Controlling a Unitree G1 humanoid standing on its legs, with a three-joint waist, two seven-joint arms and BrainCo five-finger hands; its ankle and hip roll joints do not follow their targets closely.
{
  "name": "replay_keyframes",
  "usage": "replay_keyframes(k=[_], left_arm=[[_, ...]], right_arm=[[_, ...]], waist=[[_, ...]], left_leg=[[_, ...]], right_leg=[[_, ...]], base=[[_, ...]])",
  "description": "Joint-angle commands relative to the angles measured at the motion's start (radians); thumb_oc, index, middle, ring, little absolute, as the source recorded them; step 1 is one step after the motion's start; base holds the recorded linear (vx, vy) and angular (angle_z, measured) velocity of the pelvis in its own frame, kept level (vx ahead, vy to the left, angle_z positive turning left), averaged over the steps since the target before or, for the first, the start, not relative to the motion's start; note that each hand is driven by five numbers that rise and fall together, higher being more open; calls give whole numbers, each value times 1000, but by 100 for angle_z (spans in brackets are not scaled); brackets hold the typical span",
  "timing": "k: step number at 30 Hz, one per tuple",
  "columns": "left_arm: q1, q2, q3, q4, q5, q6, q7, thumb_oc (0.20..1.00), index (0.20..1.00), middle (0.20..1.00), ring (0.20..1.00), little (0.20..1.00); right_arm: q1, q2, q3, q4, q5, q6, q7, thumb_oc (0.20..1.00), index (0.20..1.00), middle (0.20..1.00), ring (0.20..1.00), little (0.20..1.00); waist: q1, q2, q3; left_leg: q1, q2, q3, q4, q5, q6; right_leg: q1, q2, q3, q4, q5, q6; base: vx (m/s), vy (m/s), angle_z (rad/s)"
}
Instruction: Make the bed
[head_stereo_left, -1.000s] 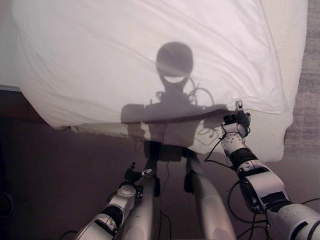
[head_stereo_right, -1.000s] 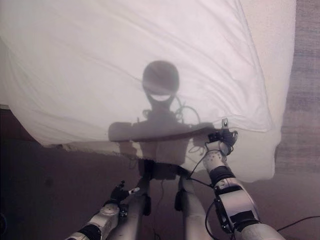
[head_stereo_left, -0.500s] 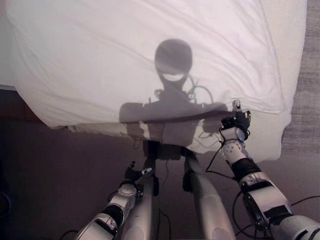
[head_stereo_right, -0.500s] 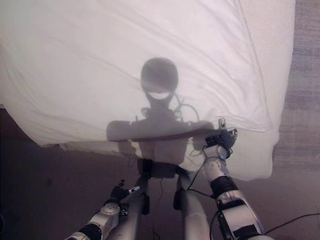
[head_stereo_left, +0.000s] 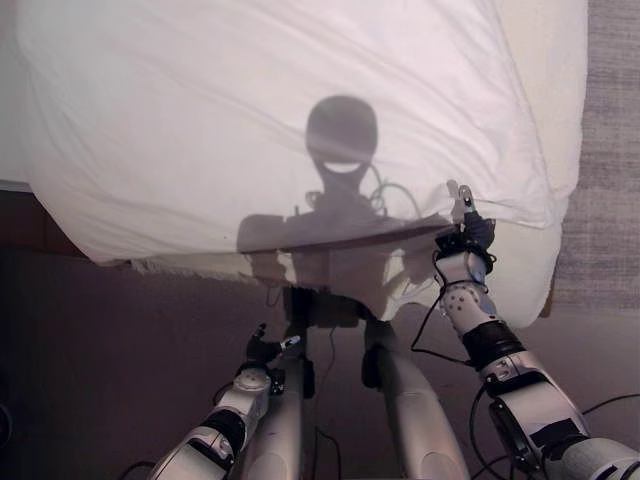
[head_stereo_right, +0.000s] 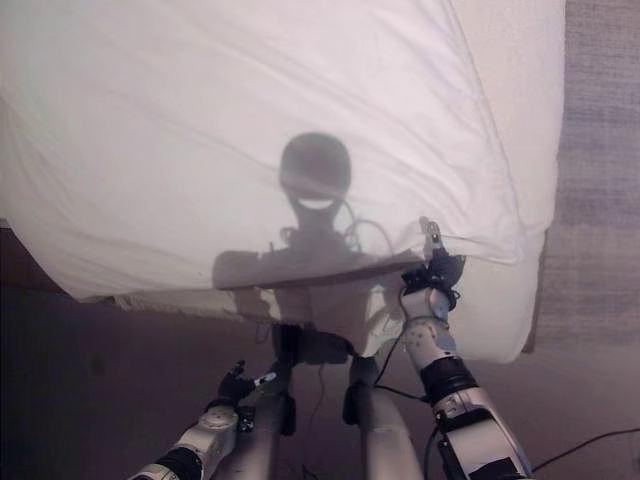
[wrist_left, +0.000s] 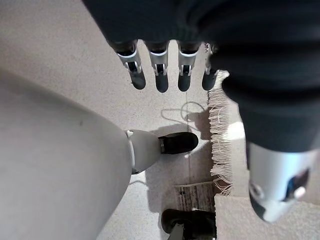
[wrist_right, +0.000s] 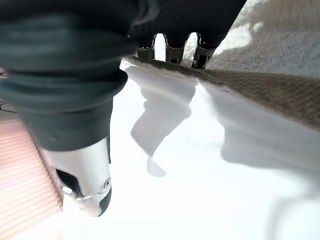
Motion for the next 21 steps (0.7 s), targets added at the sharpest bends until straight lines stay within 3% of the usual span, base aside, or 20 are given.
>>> replay_keyframes(k=[1, 10, 14, 17, 21], left_arm=[[36, 23, 18, 5, 21, 3, 11, 1000, 1000, 1000, 1000, 1000], [43, 30, 7, 6, 10, 0, 6, 1000, 1000, 1000, 1000, 1000], [47, 41, -5, 11, -1, -3, 0, 1000, 1000, 1000, 1000, 1000], [44, 49, -21, 24, -17, 0, -12, 1000, 1000, 1000, 1000, 1000], [30, 61, -55, 24, -25, -9, -29, 1000, 1000, 1000, 1000, 1000]], right_arm=[[-162, -49, 15, -180, -127, -61, 128, 1000, 1000, 1000, 1000, 1000], [-289, -70, 28, -87, -85, -58, 123, 1000, 1000, 1000, 1000, 1000], [-418, -95, 51, 45, -47, -31, 118, 1000, 1000, 1000, 1000, 1000], [-562, -120, 76, 257, 7, 36, 120, 1000, 1000, 1000, 1000, 1000], [-740, -209, 151, 620, -59, 204, 143, 1000, 1000, 1000, 1000, 1000]], waist=[[26, -69, -24], [43, -71, -23], [59, -73, -26], [75, -72, -27], [96, -68, -28]], left_leg=[[44, -57, 19, 2, -50, -18], [42, -55, 13, 2, -47, -19], [39, -55, 10, 2, -48, -22], [38, -55, 5, 2, -47, -25], [32, -58, -4, 2, -44, -28]], right_leg=[[89, -23, 13, 59, -20, 47], [87, -23, 3, 58, -19, 47], [88, -24, -2, 57, -20, 48], [90, -26, -8, 57, -20, 48], [91, -28, -21, 58, -19, 48]], base=[[0, 0, 0], [0, 0, 0], [0, 0, 0], [3, 1, 1], [5, -5, 9]])
